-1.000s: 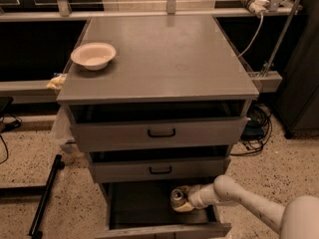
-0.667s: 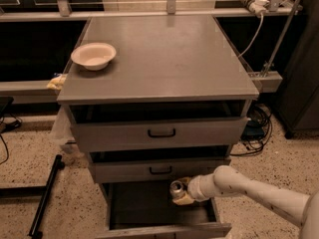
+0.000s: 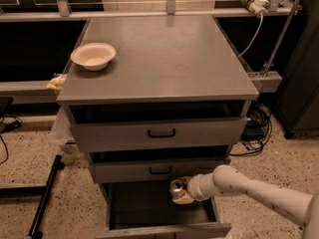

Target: Pick 7up can from bottom drawer and place on counter

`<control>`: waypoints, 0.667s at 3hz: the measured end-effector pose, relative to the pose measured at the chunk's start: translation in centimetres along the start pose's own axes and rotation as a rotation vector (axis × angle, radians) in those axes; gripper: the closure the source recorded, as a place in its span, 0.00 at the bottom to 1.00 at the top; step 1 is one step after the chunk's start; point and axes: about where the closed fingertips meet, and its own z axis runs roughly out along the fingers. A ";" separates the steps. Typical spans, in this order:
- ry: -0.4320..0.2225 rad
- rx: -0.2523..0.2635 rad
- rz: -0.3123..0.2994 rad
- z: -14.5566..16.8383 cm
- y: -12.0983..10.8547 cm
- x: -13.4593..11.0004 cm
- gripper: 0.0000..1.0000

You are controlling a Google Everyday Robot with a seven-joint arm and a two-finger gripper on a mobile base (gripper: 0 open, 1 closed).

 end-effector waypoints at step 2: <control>0.192 0.120 -0.063 -3.5 -0.9 -6.7 1.00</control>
Offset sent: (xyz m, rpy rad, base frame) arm -0.0597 0.1727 0.4439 -0.6335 -0.1831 -0.2655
